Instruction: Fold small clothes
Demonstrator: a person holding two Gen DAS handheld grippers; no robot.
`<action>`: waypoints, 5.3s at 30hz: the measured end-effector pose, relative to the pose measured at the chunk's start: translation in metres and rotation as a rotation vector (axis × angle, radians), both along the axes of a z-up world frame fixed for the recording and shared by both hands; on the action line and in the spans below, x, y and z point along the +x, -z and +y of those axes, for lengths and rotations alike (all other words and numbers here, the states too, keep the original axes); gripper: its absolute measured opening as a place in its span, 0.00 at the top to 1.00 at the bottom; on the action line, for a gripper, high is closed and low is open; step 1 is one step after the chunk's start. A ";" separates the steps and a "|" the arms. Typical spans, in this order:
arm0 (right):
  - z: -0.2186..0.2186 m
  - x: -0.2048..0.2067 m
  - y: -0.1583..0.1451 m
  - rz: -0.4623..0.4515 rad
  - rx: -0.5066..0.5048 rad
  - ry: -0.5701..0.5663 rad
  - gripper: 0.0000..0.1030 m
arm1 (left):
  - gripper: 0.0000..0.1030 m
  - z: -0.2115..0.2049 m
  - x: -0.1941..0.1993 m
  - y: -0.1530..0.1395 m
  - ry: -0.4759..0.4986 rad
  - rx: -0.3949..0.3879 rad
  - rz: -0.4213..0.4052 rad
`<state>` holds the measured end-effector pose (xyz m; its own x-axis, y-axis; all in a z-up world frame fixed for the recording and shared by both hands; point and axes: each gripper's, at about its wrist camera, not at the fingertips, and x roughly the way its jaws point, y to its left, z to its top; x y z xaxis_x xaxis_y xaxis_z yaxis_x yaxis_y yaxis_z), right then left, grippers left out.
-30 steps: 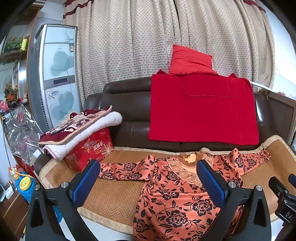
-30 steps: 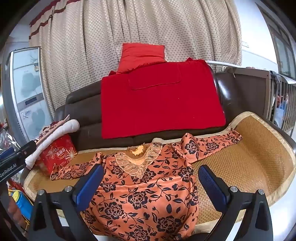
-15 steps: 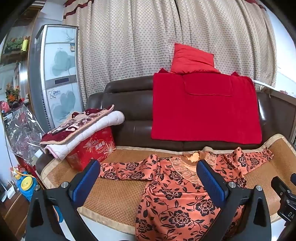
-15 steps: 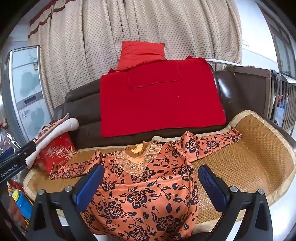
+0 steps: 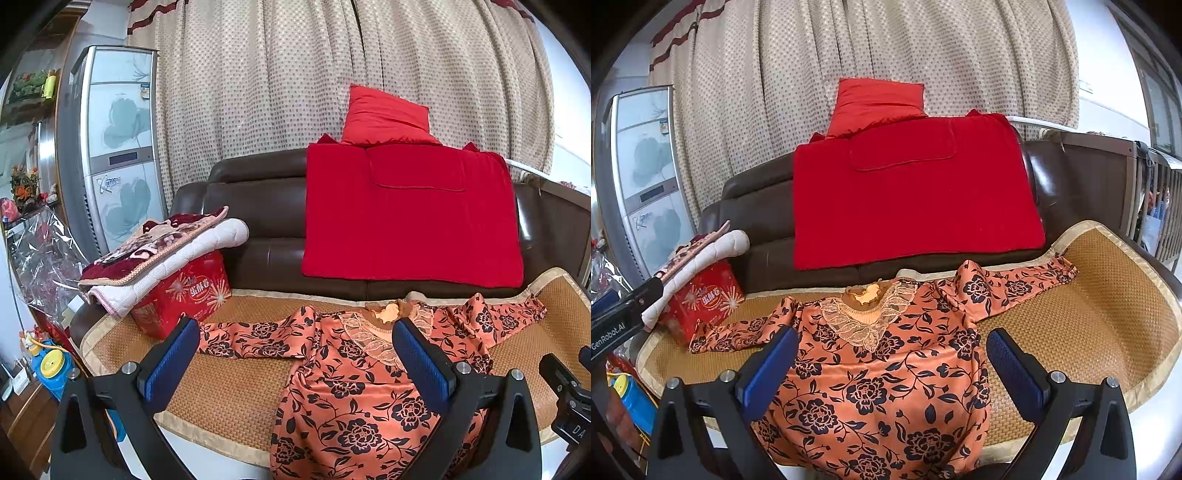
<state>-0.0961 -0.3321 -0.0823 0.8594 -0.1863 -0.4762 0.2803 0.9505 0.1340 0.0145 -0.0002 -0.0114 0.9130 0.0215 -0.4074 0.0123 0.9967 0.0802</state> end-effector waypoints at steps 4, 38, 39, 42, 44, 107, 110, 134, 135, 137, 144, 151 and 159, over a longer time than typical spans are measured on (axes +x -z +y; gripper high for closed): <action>0.001 0.002 0.000 0.004 -0.002 -0.003 0.00 | 0.00 -0.001 0.004 0.000 0.009 0.000 0.005; 0.002 0.005 -0.005 0.016 -0.002 0.008 0.00 | 0.00 -0.001 0.002 -0.002 0.038 -0.001 -0.008; 0.002 0.006 -0.005 0.017 -0.002 0.008 0.00 | 0.00 -0.001 0.002 -0.002 0.038 -0.002 -0.009; 0.002 0.006 -0.005 0.018 -0.005 0.007 0.00 | 0.00 -0.001 0.002 -0.002 0.039 -0.002 -0.009; 0.002 0.007 -0.005 0.018 -0.005 0.007 0.00 | 0.00 -0.001 0.001 -0.002 0.038 -0.001 -0.009; -0.565 0.231 0.236 0.009 0.660 0.724 0.91 | 0.00 -0.165 0.280 0.278 0.111 0.243 0.541; -0.539 0.221 0.203 -0.087 0.650 0.628 0.91 | 0.00 -0.160 0.275 0.263 0.128 0.171 0.510; -0.075 0.328 0.232 0.288 1.074 -0.293 0.69 | 0.00 0.000 0.276 0.211 -0.088 -0.153 0.350; -0.073 0.320 0.223 0.255 1.070 -0.308 0.55 | 0.00 -0.001 0.278 0.213 -0.075 -0.166 0.360; -0.093 0.312 0.200 0.161 1.026 -0.305 0.09 | 0.00 -0.003 0.280 0.216 -0.022 -0.215 0.398; -0.165 0.269 0.183 0.004 0.904 -0.106 0.22 | 0.38 -0.046 0.281 0.246 0.170 -0.322 0.579; -0.249 0.240 0.162 -0.084 0.773 0.166 0.56 | 0.37 -0.096 0.281 0.269 0.259 -0.379 0.713; -0.277 0.238 0.180 -0.038 0.838 0.217 0.56 | 0.90 -0.133 0.286 0.288 0.300 -0.334 0.746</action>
